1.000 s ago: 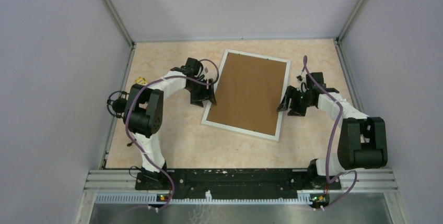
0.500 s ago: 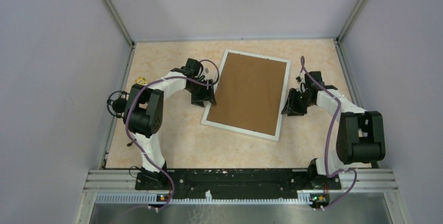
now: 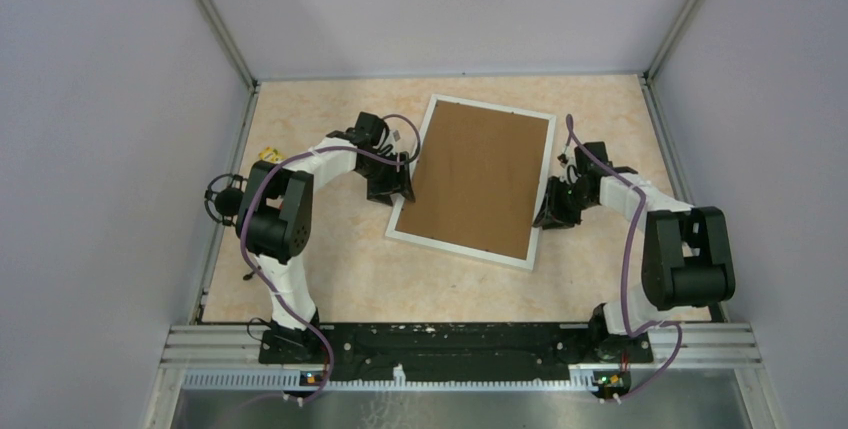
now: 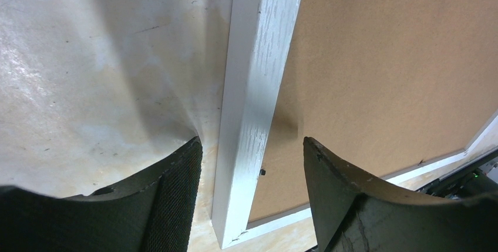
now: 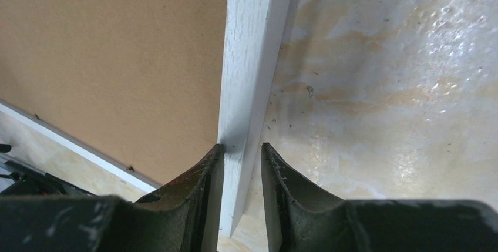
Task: Put the photo into the frame
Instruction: Install the photo frame at the center of the board.
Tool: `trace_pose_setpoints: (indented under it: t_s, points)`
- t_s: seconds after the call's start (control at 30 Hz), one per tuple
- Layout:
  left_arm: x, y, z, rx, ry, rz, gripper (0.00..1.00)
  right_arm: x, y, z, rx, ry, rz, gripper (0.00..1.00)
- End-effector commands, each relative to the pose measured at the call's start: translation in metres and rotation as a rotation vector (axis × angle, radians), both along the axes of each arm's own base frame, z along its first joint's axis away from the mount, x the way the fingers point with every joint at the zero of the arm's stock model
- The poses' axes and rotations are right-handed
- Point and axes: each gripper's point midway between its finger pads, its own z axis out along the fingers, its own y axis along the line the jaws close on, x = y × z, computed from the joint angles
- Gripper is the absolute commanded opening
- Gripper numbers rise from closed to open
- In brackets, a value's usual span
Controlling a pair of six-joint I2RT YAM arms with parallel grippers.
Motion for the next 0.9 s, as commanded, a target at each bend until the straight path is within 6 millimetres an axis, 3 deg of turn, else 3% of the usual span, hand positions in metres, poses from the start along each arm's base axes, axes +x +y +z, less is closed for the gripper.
trace_pose_setpoints:
  t_s: [0.0,0.17,0.4,0.6,0.87]
  points:
    - [0.003,-0.003,0.005,-0.03,-0.024,-0.01,0.68,0.003,0.003,-0.007,0.002,0.002,0.0,0.29]
    - [0.0,-0.005,0.004,-0.039,-0.016,-0.015,0.68,-0.001,0.006,-0.019,-0.011,0.025,-0.017,0.29]
    - [-0.002,-0.01,0.002,-0.057,-0.004,-0.031,0.68,-0.002,-0.01,-0.049,-0.171,0.125,-0.076,0.3]
    - [-0.006,-0.014,-0.001,-0.058,0.007,-0.051,0.68,-0.008,-0.007,-0.065,-0.315,0.202,-0.007,0.38]
    - [-0.007,-0.018,0.0,-0.066,0.01,-0.062,0.67,0.002,0.007,-0.066,-0.505,0.201,0.061,0.48]
